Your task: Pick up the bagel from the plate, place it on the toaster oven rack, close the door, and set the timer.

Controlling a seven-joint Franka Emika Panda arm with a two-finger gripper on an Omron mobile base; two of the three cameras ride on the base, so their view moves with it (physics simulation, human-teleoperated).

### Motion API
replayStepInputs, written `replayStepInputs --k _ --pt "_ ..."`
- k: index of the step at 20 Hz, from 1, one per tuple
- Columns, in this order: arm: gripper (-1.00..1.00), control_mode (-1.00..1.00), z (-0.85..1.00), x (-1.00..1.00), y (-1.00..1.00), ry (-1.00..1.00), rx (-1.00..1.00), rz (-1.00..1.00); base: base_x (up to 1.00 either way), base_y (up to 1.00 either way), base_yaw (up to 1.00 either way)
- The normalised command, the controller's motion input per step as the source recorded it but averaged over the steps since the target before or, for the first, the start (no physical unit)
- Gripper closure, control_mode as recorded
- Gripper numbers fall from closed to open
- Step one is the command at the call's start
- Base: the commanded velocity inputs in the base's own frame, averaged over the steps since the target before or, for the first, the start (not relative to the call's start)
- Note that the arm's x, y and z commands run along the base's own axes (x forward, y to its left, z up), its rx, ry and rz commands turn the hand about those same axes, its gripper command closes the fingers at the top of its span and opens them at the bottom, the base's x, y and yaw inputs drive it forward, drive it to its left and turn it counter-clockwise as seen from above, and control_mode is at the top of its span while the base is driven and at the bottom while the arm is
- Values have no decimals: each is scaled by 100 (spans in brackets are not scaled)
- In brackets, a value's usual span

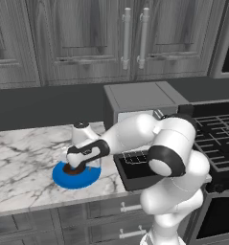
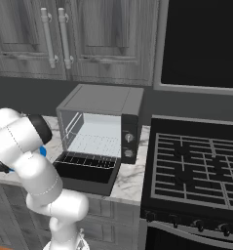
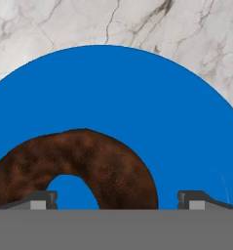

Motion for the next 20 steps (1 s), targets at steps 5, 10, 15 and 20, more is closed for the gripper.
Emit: replayStepInputs --k 5,10,15,20 --pt "-100 -100 0 -34 -20 -3 0 -2 0 0 0" --pt "-100 -100 -1 -31 -12 -3 0 -2 0 0 0" --pt "-100 -100 -4 8 0 2 0 -3 0 0 0" --pt "-100 -100 -2 17 0 1 0 -4 0 0 0"
